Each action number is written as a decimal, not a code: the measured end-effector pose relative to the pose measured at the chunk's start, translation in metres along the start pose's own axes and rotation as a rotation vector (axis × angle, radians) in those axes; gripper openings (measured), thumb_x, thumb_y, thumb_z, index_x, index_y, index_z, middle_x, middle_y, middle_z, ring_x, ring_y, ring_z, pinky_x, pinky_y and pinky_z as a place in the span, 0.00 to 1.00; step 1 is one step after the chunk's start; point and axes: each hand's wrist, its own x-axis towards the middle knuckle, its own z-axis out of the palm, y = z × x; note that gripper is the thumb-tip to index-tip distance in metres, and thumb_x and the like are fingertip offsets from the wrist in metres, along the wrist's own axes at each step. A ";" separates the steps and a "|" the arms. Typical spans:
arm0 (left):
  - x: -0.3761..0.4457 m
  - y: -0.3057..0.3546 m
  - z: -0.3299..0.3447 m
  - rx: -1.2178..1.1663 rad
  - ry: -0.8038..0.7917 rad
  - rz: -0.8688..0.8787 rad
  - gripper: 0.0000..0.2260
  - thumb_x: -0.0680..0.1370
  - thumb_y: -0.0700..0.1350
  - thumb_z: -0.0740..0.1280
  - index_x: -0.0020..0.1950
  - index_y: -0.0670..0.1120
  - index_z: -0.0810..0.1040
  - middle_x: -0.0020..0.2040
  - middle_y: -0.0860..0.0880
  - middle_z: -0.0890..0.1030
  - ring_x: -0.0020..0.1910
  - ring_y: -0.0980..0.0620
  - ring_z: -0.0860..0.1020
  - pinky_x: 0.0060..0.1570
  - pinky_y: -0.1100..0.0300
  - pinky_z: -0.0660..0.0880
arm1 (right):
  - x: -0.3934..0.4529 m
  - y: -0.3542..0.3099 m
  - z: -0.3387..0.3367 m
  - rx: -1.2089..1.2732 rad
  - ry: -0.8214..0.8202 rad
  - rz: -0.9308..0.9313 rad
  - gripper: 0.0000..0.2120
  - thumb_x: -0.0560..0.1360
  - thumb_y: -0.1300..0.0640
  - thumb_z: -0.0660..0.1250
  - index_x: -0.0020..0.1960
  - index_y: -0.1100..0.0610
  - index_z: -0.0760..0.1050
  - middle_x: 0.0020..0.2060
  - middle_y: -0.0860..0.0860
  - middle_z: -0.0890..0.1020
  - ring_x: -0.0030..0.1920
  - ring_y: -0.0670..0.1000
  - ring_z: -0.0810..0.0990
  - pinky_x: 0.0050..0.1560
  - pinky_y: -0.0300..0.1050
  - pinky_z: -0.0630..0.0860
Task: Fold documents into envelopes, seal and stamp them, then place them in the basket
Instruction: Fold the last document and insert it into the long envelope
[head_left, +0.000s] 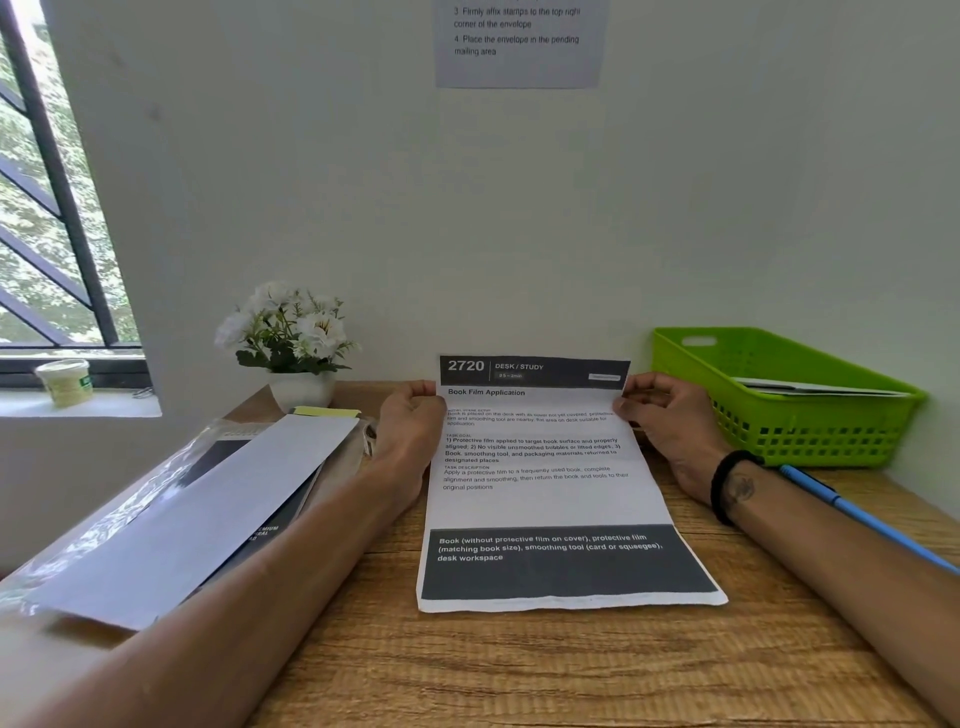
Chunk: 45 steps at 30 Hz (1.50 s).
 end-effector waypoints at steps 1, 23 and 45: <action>0.000 0.000 0.000 0.003 0.000 -0.002 0.10 0.83 0.36 0.61 0.62 0.44 0.77 0.49 0.44 0.87 0.45 0.45 0.86 0.46 0.48 0.85 | 0.000 0.000 0.000 0.004 0.000 0.003 0.12 0.74 0.73 0.73 0.44 0.57 0.79 0.41 0.55 0.84 0.42 0.52 0.81 0.48 0.46 0.79; -0.007 0.005 -0.002 0.106 -0.031 0.010 0.20 0.82 0.31 0.55 0.46 0.45 0.84 0.44 0.40 0.86 0.40 0.42 0.85 0.43 0.48 0.85 | -0.002 -0.011 0.000 0.092 -0.008 0.154 0.14 0.76 0.73 0.63 0.42 0.59 0.83 0.44 0.57 0.86 0.36 0.54 0.84 0.33 0.43 0.77; -0.005 0.011 -0.002 -0.094 -0.024 -0.116 0.15 0.86 0.50 0.60 0.53 0.46 0.84 0.43 0.45 0.88 0.44 0.43 0.86 0.45 0.48 0.84 | -0.002 -0.009 -0.006 0.167 -0.194 0.170 0.18 0.73 0.68 0.76 0.62 0.60 0.79 0.53 0.59 0.86 0.44 0.54 0.86 0.41 0.47 0.84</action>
